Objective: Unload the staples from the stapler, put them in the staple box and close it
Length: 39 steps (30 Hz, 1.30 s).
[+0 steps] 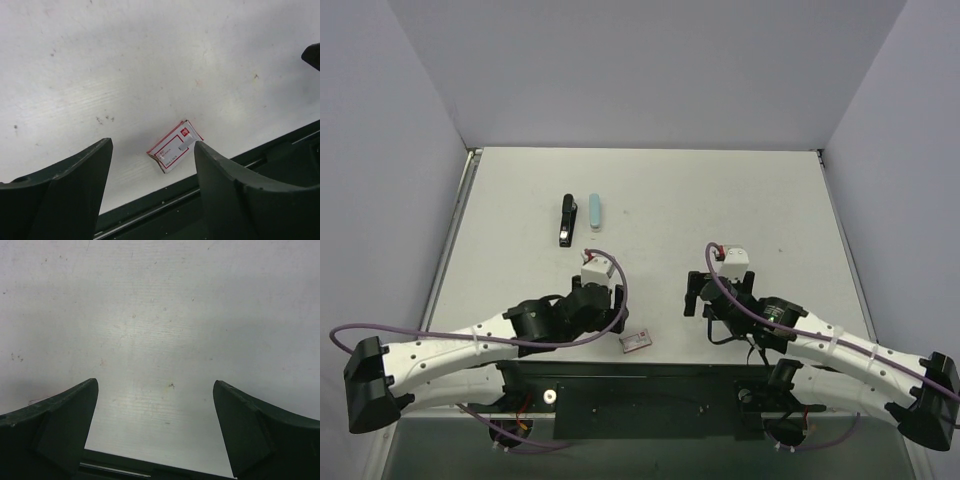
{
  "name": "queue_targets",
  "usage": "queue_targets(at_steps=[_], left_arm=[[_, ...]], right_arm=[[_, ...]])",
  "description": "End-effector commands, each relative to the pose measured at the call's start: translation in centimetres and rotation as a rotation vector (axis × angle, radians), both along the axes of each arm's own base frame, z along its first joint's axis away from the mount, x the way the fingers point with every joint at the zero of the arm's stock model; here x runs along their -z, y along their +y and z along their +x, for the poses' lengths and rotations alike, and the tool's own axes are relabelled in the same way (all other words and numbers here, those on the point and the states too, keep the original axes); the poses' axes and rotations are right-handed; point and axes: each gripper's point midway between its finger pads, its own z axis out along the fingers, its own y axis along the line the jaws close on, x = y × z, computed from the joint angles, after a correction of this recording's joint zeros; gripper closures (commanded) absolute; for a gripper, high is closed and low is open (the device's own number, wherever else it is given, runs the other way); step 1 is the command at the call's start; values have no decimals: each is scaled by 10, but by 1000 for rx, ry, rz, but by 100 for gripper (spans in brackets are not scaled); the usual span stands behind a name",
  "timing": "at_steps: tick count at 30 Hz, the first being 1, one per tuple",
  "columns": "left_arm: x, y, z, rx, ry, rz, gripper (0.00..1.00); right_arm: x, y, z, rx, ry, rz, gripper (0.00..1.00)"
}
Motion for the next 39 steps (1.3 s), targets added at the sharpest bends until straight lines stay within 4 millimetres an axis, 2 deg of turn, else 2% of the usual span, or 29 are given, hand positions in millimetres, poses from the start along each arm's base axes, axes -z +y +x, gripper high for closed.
queue_targets(at_steps=[1,2,7,15,18,24,31,39], left_arm=[[-44,22,12,-59,-108,28,19],[-53,25,13,-66,-121,20,17],[-90,47,16,-112,-192,1,15],[-123,81,20,-180,-280,14,14],[-126,84,19,-176,-296,3,14],[-126,90,20,-190,-323,-10,13],[-129,94,18,-188,-329,-23,13],[-122,96,18,-208,-317,-15,13]], right_arm=[[-33,-13,11,4,-64,-91,4],[-36,-14,12,0,-67,-96,1],[-57,-10,14,-39,-79,-117,0],[-84,-13,18,-1,-118,-85,0],[-91,-23,19,40,-144,-98,0],[-88,-36,17,75,-154,-120,0],[-86,-38,19,77,-156,-150,0],[-87,-36,21,62,-152,-174,0]])
